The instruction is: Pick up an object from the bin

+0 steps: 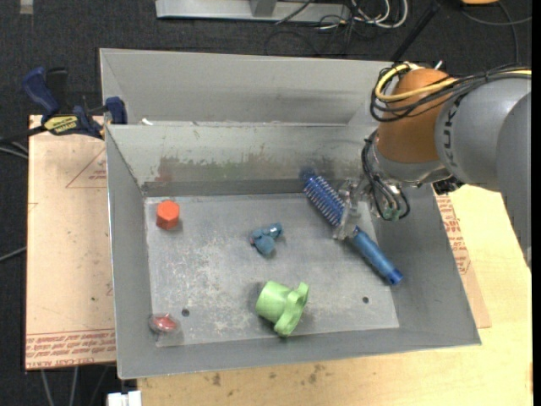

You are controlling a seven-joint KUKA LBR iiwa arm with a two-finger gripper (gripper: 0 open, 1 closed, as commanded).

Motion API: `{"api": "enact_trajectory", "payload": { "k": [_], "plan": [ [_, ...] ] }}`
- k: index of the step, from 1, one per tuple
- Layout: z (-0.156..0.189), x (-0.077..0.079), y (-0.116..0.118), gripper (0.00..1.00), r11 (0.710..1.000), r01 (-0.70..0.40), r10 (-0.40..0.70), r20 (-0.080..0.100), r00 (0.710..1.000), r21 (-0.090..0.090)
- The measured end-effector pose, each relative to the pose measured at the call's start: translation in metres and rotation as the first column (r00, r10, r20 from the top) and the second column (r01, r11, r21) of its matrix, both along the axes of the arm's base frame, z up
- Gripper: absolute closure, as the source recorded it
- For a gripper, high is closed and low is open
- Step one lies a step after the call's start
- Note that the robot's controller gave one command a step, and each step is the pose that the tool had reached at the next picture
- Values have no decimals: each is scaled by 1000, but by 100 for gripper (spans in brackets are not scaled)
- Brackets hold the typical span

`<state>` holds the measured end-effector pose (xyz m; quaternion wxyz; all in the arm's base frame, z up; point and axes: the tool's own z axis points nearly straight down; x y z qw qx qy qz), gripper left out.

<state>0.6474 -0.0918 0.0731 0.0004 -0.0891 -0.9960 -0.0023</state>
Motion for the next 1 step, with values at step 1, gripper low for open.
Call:
{"api": "enact_trajectory", "payload": {
  "k": [1],
  "plan": [
    [146,11,-18,100,1000,-4,4,12,1000,-6]
  ]
}}
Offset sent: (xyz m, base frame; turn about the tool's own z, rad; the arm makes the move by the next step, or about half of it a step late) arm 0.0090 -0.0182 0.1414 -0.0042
